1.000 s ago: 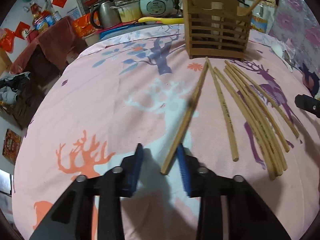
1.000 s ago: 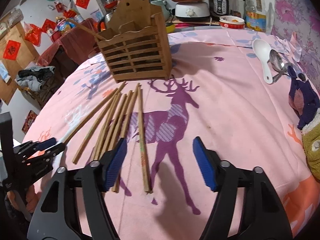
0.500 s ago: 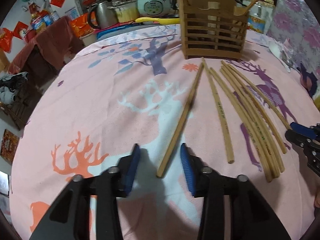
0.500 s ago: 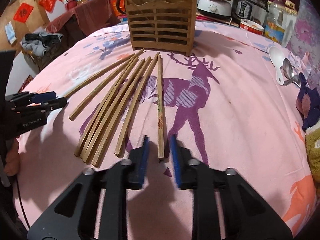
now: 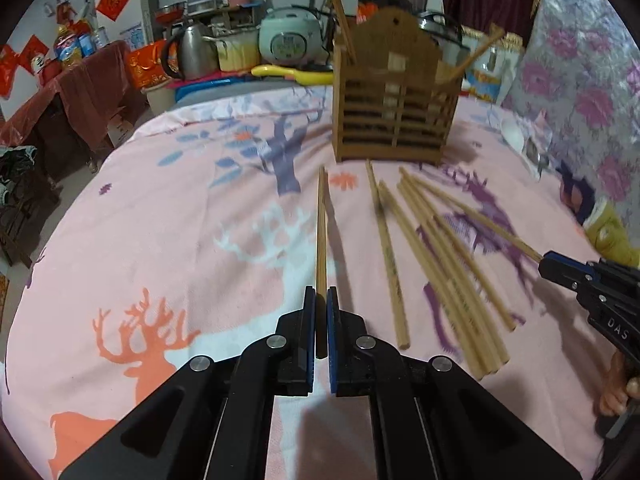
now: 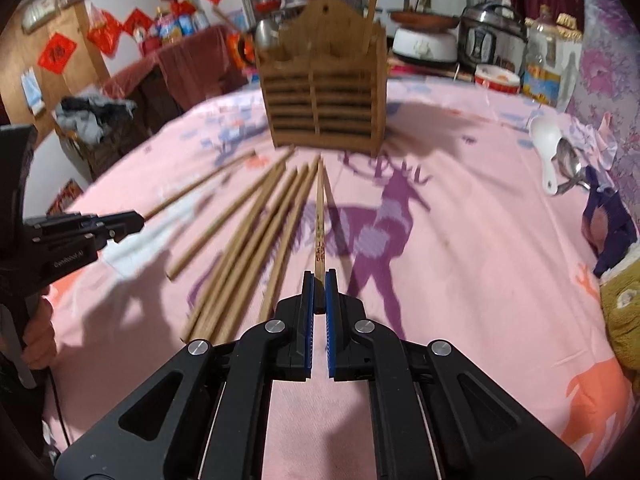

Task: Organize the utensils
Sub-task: 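Close the left tool on a chopstick while the right tool grasps another chopstick, then carry the left tool's chopstick over the holder while the right tool carries its chopstick there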

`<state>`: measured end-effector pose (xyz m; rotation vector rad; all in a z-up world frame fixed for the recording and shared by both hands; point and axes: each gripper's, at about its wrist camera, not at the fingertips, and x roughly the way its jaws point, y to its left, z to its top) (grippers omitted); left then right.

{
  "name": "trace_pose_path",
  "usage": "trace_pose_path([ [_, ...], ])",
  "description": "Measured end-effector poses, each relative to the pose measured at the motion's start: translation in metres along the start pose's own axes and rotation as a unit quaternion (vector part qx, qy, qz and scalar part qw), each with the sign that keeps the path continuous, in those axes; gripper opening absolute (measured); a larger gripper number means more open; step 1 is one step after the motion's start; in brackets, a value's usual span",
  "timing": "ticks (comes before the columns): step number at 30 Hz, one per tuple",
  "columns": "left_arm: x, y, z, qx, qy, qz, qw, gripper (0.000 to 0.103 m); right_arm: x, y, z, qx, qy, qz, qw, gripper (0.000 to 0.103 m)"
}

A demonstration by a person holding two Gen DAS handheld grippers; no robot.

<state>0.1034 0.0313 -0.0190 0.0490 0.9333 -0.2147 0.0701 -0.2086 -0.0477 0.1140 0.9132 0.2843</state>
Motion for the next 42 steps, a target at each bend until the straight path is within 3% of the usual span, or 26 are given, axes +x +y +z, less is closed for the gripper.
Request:
trace_pose_path([
  [9,-0.042,-0.018,0.046,0.004,-0.061,-0.013,0.9980,0.006,-0.038,-0.005,0.032,0.031,-0.082,0.009,0.996,0.006],
  [19,-0.079,-0.033,0.070,0.021,-0.083,-0.022,0.9960,0.006,-0.065,0.000,0.071,0.033,-0.132,0.009,0.991,0.006],
  [30,-0.078,-0.038,0.101,0.024,-0.035,-0.063,0.9971,0.006,-0.086,0.009,0.111,0.021,-0.174,0.005,0.984,0.006],
  [36,-0.066,-0.038,0.099,0.036,0.006,-0.053,0.9979,0.006,-0.091,0.015,0.131,0.008,-0.191,0.005,0.982,0.006],
  [42,-0.055,-0.037,0.121,0.020,-0.006,-0.035,0.9992,0.006,-0.095,0.011,0.151,0.032,-0.222,0.013,0.974,0.006],
])
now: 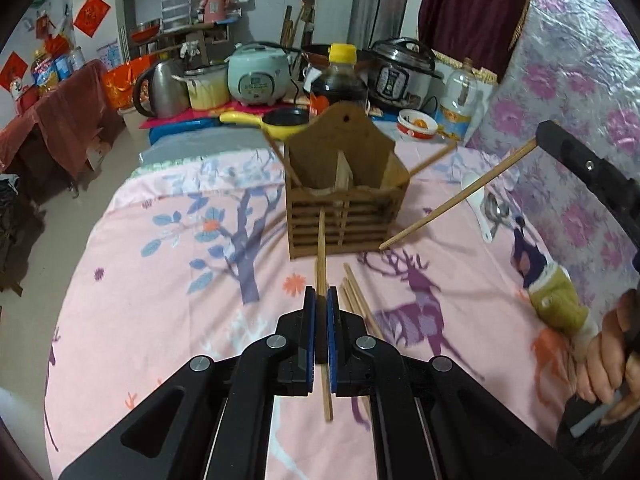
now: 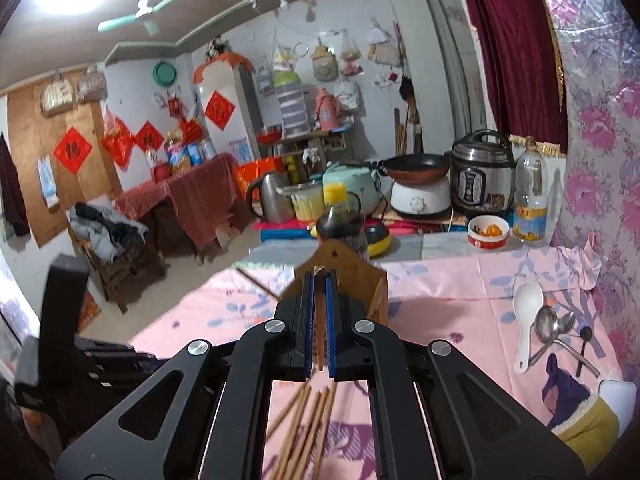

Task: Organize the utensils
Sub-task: 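Carry the left tool's chopstick over the holder while the right tool carries its chopstick there, then open the left tool over the holder while the right tool releases its chopstick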

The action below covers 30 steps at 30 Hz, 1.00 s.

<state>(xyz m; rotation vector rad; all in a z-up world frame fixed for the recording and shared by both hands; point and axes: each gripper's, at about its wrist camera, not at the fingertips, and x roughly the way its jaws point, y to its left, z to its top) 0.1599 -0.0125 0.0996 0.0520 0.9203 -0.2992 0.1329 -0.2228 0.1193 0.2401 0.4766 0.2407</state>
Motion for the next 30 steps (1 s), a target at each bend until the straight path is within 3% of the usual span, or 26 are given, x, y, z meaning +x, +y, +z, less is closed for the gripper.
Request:
trace_pose_path([
  [7,-0.017,-0.020,0.042,0.020,-0.057,0.032,0.9977,0.006,0.008,-0.005,0.021,0.021,-0.041,-0.001,0.999,0.006],
  [12,-0.028,-0.027,0.066,0.015,-0.090,0.016,0.9957,0.006,0.018,-0.009,0.020,0.027,-0.073,-0.017,0.997,0.006],
  [19,-0.045,-0.031,0.091,-0.002,-0.170,0.035,0.9848,0.006,0.033,-0.020,0.026,0.015,-0.078,-0.029,0.996,0.006],
  [21,-0.038,-0.033,0.097,-0.004,-0.175,0.029,0.9840,0.006,0.042,-0.024,0.027,0.016,-0.073,-0.032,0.997,0.006],
  [28,0.020,-0.033,0.095,-0.001,-0.158,0.060,0.9855,0.006,0.079,-0.029,0.018,0.009,-0.026,-0.035,0.999,0.008],
  [30,0.038,-0.025,0.089,-0.011,-0.143,0.042,0.9888,0.015,0.094,-0.034,0.013,0.010,-0.003,-0.045,0.999,0.011],
])
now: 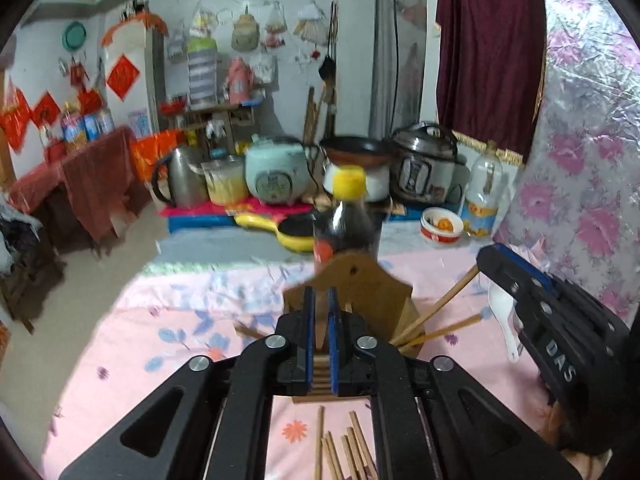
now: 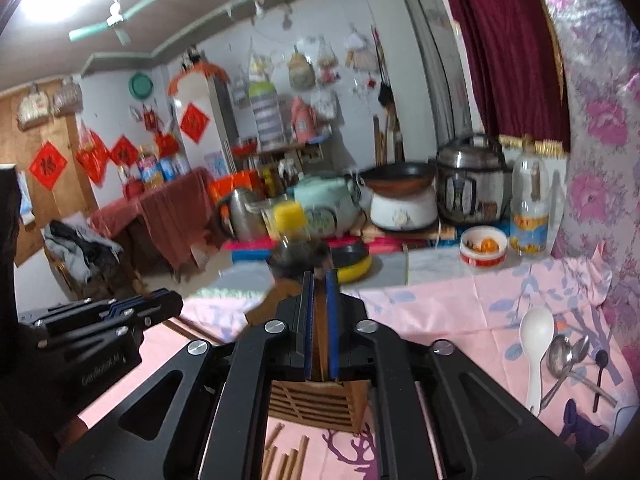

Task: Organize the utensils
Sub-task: 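Open the left tool over the holder while the right tool releases its chopstick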

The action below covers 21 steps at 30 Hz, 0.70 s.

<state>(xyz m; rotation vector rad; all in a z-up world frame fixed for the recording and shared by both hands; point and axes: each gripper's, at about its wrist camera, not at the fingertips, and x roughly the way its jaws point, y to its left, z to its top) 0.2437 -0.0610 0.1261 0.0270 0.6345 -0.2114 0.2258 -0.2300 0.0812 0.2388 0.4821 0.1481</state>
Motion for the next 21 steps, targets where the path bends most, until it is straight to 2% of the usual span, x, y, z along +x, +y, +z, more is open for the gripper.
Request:
trace_pose_path([
  [2,0.012,0.009,-0.005,-0.017,0.013,-0.008,0.9997,0.060,0.007,-0.004,-0.002,0.006,0.012,-0.006,1.000,0.015],
  [3,0.013,0.013,-0.006,-0.018,0.016,-0.008,0.9997,0.064,0.006,-0.005,-0.002,0.008,0.010,-0.008,1.000,0.016],
  [5,0.014,0.021,-0.005,-0.031,0.013,-0.012,0.9994,0.069,0.001,-0.006,-0.001,0.011,0.000,-0.017,1.000,0.030],
  [6,0.012,0.025,-0.004,-0.035,0.012,-0.019,0.9991,0.073,-0.001,-0.007,-0.001,0.011,-0.004,-0.020,1.000,0.033],
  [8,0.008,0.030,-0.005,-0.038,0.006,-0.011,0.9992,0.089,-0.005,-0.006,-0.001,0.010,-0.013,-0.028,0.999,0.040],
  [10,0.005,0.033,-0.004,-0.042,0.001,0.006,0.9991,0.092,-0.006,-0.005,0.000,0.010,-0.015,-0.028,0.999,0.044],
  [12,0.004,0.036,-0.003,-0.044,0.003,0.010,0.9990,0.094,-0.009,-0.003,-0.001,0.012,-0.018,-0.025,0.999,0.054],
  [14,0.003,0.039,-0.003,-0.053,0.006,0.014,0.9985,0.096,-0.012,-0.001,-0.001,0.014,-0.023,-0.024,0.999,0.071],
  [16,0.003,0.042,-0.003,-0.058,0.006,0.020,0.9981,0.097,-0.016,0.000,-0.002,0.014,-0.030,-0.023,0.999,0.079],
  [21,0.004,0.046,-0.003,-0.061,0.012,0.035,0.9975,0.097,-0.020,0.006,-0.003,0.010,-0.033,-0.021,0.999,0.088],
])
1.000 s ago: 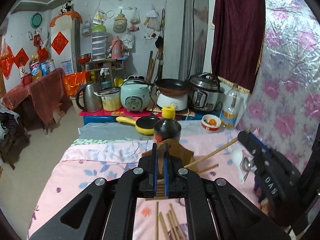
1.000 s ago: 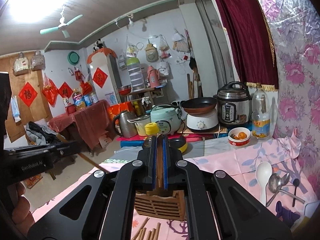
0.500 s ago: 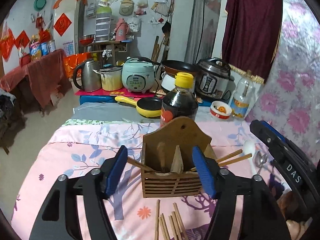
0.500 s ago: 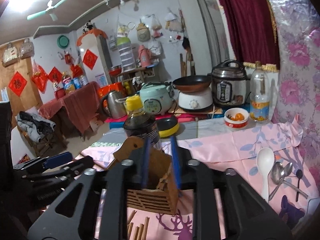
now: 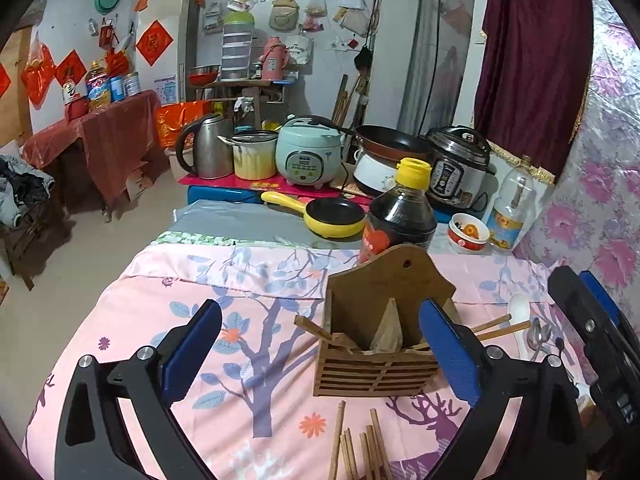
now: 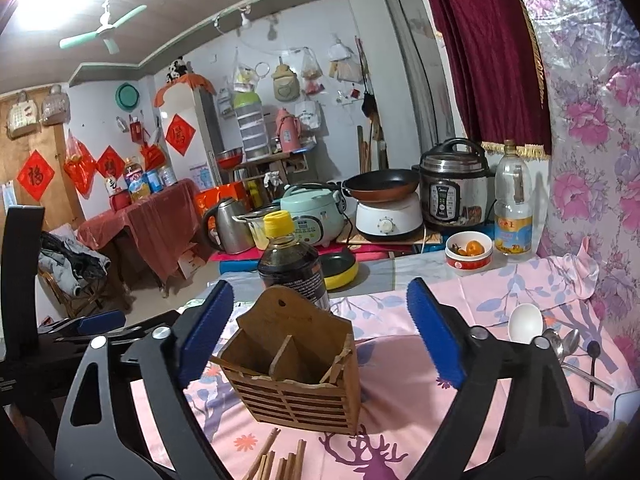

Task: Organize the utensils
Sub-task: 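Open the left tool over the holder while the right tool releases its chopstick, then bring the left tool back to the chopstick pile while the right tool returns too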

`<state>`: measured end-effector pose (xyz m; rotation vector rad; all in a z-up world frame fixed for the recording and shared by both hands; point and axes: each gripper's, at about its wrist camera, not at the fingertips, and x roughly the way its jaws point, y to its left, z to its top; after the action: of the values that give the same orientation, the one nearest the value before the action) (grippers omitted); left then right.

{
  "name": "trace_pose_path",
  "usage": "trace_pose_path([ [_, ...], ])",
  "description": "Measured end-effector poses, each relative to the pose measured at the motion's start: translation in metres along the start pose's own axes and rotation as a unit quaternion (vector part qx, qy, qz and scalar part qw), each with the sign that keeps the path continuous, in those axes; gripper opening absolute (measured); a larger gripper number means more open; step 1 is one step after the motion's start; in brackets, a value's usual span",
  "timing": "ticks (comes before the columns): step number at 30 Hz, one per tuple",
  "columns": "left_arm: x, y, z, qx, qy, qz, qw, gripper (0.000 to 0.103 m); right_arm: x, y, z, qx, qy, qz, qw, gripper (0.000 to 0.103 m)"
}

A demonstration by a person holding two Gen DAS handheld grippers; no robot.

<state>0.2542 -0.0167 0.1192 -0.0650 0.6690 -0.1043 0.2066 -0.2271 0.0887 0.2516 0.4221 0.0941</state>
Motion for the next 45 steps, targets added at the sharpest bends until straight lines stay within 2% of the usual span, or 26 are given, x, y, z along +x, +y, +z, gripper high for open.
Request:
trace_pose_path([
  [6,-0.013,0.002,-0.004,0.006,-0.012,0.030,0.9994,0.097,-0.008,0.007,-0.005,0.000,0.011,0.007,1.000,0.090],
  [11,-0.026,0.004,-0.018,0.016,-0.008,0.040,0.9990,0.097,-0.021,0.014,-0.017,0.003,0.029,0.016,0.999,0.091],
  [15,-0.031,0.000,-0.039,0.032,0.006,0.054,0.9980,0.097,-0.033,0.021,-0.030,-0.009,0.047,0.010,0.999,0.091],
  [17,-0.034,0.001,-0.058,0.046,0.012,0.053,0.9975,0.097,-0.040,0.025,-0.037,-0.018,0.056,0.008,0.998,0.091],
  [19,-0.035,0.008,-0.091,0.056,0.014,0.053,0.9969,0.097,-0.047,0.028,-0.045,-0.030,0.069,0.007,0.997,0.091],
  [21,-0.025,0.012,-0.121,0.076,0.048,0.047,0.9949,0.097,-0.053,0.029,-0.056,-0.043,0.082,0.005,0.996,0.091],
  [23,-0.017,0.018,-0.148,0.086,0.081,0.041,0.9921,0.097,-0.063,0.021,-0.080,-0.042,0.087,-0.003,0.995,0.096],
  [25,-0.011,0.024,-0.167,0.087,0.114,0.040,0.9889,0.097,-0.068,0.010,-0.103,-0.039,0.107,-0.012,0.993,0.096],
  [27,-0.009,0.030,-0.182,0.083,0.140,0.022,0.9864,0.097,-0.069,-0.003,-0.127,-0.035,0.137,-0.023,0.990,0.096],
  [30,-0.011,0.033,-0.193,0.086,0.153,0.015,0.9843,0.097,-0.070,-0.017,-0.148,-0.024,0.177,-0.037,0.983,0.096],
  [36,-0.016,0.031,-0.203,0.091,0.161,-0.010,0.9827,0.097,-0.070,-0.020,-0.154,-0.023,0.186,-0.035,0.982,0.096],
  [42,-0.011,0.014,-0.213,0.127,0.173,-0.014,0.9766,0.096,-0.065,-0.022,-0.156,-0.027,0.191,-0.050,0.980,0.096],
  [45,-0.008,0.011,-0.216,0.131,0.181,-0.022,0.9745,0.085,-0.066,-0.024,-0.156,-0.023,0.191,-0.050,0.980,0.096],
])
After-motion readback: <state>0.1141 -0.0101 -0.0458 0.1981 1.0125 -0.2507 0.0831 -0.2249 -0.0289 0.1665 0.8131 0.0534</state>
